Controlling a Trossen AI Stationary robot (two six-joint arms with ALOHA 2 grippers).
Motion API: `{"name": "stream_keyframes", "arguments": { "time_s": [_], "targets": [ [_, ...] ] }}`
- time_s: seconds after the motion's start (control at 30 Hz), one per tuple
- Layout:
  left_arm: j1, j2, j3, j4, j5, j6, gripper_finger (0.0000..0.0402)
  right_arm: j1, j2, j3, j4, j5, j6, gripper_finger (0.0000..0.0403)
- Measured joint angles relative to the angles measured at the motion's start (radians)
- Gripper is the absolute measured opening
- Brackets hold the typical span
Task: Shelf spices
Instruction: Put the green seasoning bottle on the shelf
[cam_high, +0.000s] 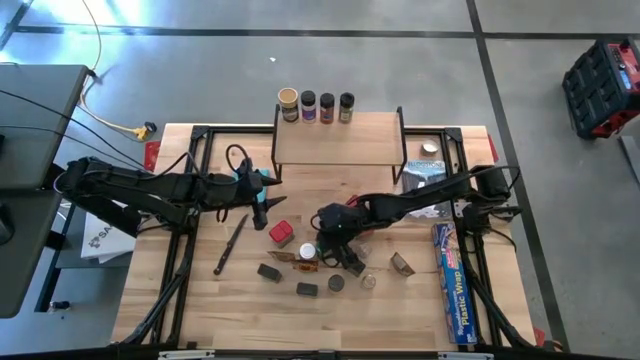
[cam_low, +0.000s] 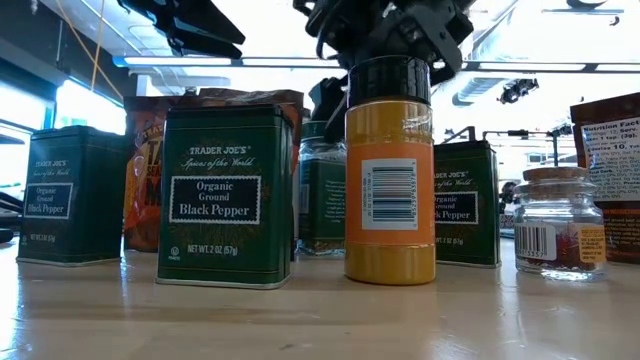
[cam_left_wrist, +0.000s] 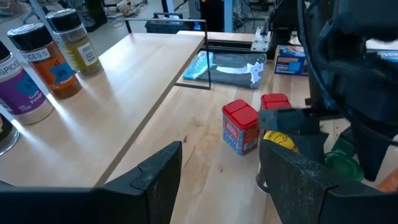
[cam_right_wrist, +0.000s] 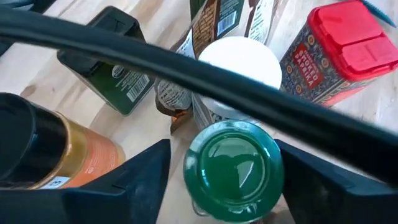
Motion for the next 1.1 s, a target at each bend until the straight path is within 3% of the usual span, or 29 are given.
{"name": "stream_keyframes", "arguments": {
  "time_s": [0.2, 0.5, 0.7, 0.87, 1.1],
  "targets": [
    [0.000, 0.000, 0.000, 0.005, 0.000, 0.000, 0.0209, 0.001, 0.003, 0.000, -0.005, -0.001, 0.005, 0.0195],
    [0.000, 0.000, 0.000, 0.008, -0.001, 0.002, 0.0209, 0.001, -0.104, 0.004, -0.030, 0.004, 0.081, 0.0195],
    [-0.021, 0.000, 0.000, 0.019, -0.011, 0.009, 0.0209, 0.034, -0.255, 0.006, -0.067, 0.116, 0.166, 0.0195],
    [-0.074, 0.000, 0.000, 0.024, -0.054, 0.009, 0.0209, 0.141, -0.354, 0.007, -0.133, 0.171, 0.325, 0.0195],
    [-0.188, 0.000, 0.000, 0.048, -0.124, -0.010, 0.0209, 0.421, -0.355, 0.007, -0.148, 0.336, 0.684, 0.0195]
  ]
}}
